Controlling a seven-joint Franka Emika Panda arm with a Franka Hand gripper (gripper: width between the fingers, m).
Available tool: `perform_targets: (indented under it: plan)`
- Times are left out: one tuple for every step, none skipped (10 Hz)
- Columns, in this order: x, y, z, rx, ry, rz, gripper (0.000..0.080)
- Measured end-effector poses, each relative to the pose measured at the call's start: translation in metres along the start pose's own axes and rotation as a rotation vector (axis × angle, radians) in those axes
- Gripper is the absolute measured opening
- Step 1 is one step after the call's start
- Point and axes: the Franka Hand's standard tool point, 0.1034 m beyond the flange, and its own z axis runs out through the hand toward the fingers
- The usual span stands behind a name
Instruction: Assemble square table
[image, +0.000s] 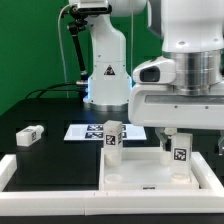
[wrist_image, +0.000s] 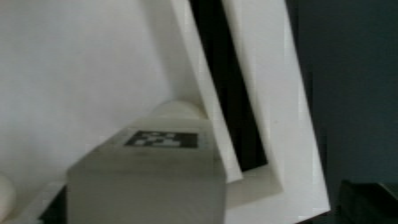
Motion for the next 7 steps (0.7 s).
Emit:
perform_targets:
  plan:
    - [0.0011,0.0019,-0.0002,0.000,0.000,0.014,0.0637]
    - [0.0012,0.0022,-0.0001,0.000,0.000,0.030,0.0637]
    - [0.0011,0.0019,-0.0001,0.002,-0.001,0.079,0.0469]
    - [0.0011,0.0021,0.0000,0.002,-0.001,0.187,0.0288]
    - [0.0009,0.0020,0.0002,0.002,-0.001,0.247,0.0290]
    - [0.0009,0.0020,0.0003,0.002,-0.001,0.303,0.0290]
    - [0.0009,0.0021,0.0004,0.001,-0.002,0.379,0.0290]
